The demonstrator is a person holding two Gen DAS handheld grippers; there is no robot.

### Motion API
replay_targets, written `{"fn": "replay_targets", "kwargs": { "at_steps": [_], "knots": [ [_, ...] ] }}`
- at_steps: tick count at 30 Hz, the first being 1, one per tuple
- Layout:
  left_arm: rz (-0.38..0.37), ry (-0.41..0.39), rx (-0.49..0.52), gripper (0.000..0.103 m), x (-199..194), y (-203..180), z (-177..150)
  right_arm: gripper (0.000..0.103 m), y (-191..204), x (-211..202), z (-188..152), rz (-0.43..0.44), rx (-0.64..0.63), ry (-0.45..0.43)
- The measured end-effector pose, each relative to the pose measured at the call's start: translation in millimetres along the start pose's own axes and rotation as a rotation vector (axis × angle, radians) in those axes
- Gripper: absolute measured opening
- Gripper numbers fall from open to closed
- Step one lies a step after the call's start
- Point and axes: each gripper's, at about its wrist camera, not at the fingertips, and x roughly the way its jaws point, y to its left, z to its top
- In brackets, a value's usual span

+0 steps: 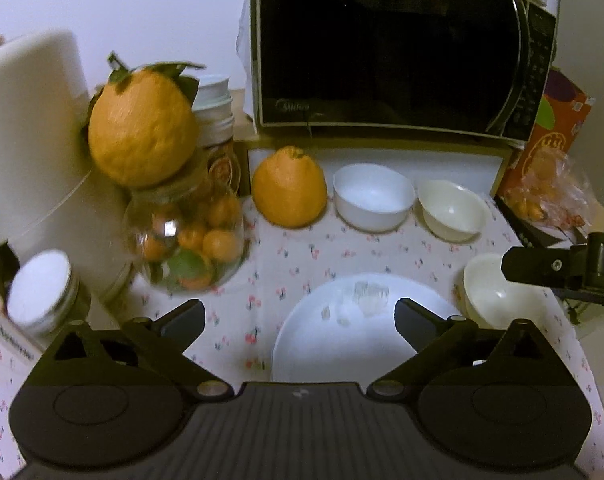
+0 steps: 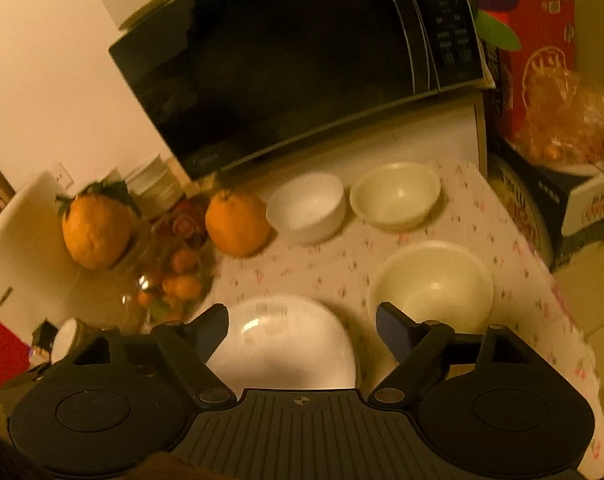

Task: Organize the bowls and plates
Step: 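Move both tools to the rim of the white bowl by the microwave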

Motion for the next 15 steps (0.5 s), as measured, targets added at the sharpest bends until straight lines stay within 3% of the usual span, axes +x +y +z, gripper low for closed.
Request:
{"fn": "replay_targets", "kwargs": {
  "at_steps": [15],
  "knots": [
    [-0.023,0.068,-0.028,0.102,76,-7,38,0.083,-19,69,61,-0.037,-0.017,0.047]
  ]
}}
